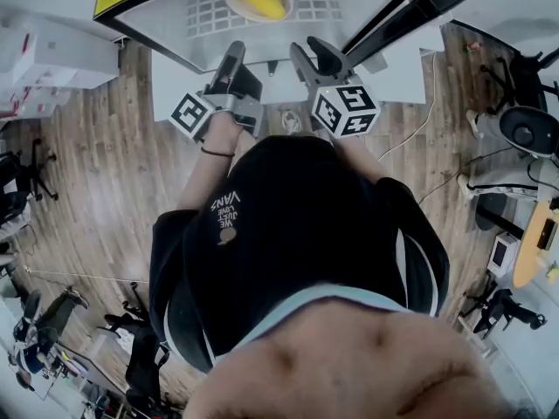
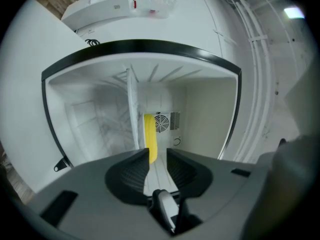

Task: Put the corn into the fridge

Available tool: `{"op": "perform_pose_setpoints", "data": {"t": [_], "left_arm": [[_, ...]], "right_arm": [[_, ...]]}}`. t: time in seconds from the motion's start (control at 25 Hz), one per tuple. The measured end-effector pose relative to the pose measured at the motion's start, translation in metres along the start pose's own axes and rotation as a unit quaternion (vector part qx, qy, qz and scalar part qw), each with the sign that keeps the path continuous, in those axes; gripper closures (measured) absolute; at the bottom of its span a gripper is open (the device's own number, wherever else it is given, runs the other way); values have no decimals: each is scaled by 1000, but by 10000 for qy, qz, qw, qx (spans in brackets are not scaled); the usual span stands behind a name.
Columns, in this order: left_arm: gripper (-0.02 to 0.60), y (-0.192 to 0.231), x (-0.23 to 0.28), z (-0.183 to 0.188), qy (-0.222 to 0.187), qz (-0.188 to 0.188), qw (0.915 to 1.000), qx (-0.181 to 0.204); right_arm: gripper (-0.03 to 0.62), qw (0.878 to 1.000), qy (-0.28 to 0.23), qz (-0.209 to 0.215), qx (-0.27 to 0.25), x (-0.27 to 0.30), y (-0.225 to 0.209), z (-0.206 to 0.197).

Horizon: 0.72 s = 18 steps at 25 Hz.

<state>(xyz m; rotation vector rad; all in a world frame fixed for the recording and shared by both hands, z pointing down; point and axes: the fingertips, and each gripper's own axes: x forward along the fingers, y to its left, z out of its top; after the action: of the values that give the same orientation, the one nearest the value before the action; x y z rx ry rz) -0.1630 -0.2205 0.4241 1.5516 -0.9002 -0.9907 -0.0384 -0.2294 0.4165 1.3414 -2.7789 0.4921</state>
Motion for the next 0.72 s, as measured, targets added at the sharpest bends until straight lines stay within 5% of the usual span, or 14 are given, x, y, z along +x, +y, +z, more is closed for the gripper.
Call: {"op": "perform_pose_setpoints", "data": {"t": [0.44, 0.72], "left_arm": [[478, -3, -14, -19, 295, 18, 9994, 205], [500, -6, -27, -23, 444, 40, 9965, 704]], "right_arm": [[540, 9999, -41, -67, 135, -25, 10, -9], [563, 9998, -75, -87, 180, -37, 19, -15]]}}
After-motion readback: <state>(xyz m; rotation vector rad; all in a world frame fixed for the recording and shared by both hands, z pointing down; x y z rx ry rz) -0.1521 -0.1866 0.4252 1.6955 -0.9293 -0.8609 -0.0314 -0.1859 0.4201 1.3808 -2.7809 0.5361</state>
